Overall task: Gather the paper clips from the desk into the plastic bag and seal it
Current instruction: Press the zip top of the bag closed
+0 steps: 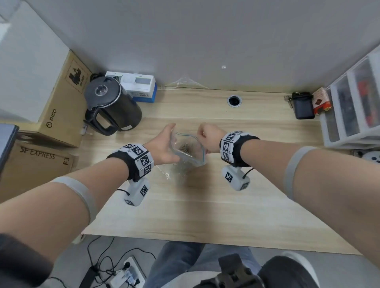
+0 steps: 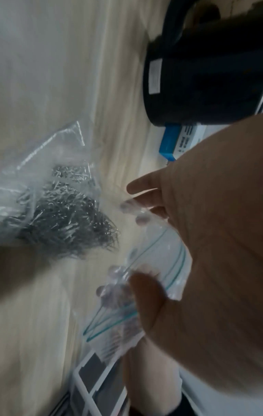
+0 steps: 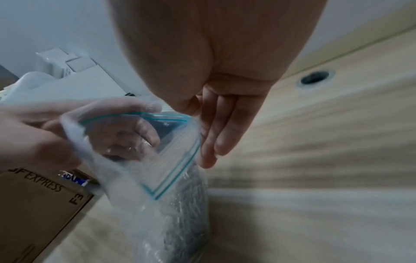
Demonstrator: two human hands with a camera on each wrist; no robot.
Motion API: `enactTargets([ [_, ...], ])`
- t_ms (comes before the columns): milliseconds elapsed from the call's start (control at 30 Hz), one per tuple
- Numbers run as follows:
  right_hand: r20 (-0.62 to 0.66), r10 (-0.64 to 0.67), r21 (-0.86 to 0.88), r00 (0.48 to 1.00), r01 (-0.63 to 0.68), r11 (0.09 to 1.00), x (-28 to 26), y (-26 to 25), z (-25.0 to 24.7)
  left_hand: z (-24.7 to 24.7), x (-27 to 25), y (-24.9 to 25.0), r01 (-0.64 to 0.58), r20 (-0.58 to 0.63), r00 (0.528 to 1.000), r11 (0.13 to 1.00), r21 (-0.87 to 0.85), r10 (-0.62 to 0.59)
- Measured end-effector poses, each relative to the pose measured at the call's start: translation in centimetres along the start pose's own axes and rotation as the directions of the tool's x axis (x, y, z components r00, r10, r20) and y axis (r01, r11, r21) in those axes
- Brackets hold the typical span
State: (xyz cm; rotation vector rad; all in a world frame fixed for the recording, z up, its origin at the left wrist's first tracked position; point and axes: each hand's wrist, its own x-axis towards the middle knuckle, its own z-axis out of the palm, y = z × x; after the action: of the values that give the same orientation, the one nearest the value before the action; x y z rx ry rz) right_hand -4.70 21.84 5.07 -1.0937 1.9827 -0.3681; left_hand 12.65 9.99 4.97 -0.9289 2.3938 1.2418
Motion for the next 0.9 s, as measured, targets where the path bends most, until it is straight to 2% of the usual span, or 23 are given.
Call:
enactTargets([
  [200,-0.066,-0.045,-0.139,0.997,0.035,0.990,-0.8,-0.2,-4.1,-1.8,0.8,3.1,-0.066,-0.002,0.998,0.993,0.101,0.066],
  [400,-0.137,-0.080,-0.219,0.987,0.049,0.975,-1.2,0.0,-6.8,-2.9,0.9,5.7,-0.131,-0.088,0.985,0.978,0.159,0.146],
  [533,-0.119,-0.142,-0.170,0.983,0.121,0.978,-1.7,-0.3,-8.1,-3.0,1.1,7.1,-0.079,-0.166,0.979,0.967,0.241,0.121],
  [633,-0.022,-0.148,-0.059,0.989,0.146,0.987,-2.2,-0.8,-7.9,-2.9,1.2,7.5,-0.029,-0.170,0.982,0.956,0.291,0.082],
  [733,0.037,-0.228,-0.210,0.973,0.230,0.950,-2.0,-1.2,-6.9,-3.0,1.0,7.4,-0.022,-0.175,0.981,0.955,0.296,0.077],
  [800,-0.007,-0.250,-0.306,0.968,0.236,0.922,-1.7,-1.3,-6.5,-3.1,0.7,7.2,-0.016,-0.161,0.985,0.958,0.287,0.065],
  [900,-0.044,-0.249,-0.307,0.967,0.224,0.925,-1.7,-1.3,-6.6,-3.6,0.1,6.7,-0.017,-0.133,0.990,0.978,0.209,0.046],
])
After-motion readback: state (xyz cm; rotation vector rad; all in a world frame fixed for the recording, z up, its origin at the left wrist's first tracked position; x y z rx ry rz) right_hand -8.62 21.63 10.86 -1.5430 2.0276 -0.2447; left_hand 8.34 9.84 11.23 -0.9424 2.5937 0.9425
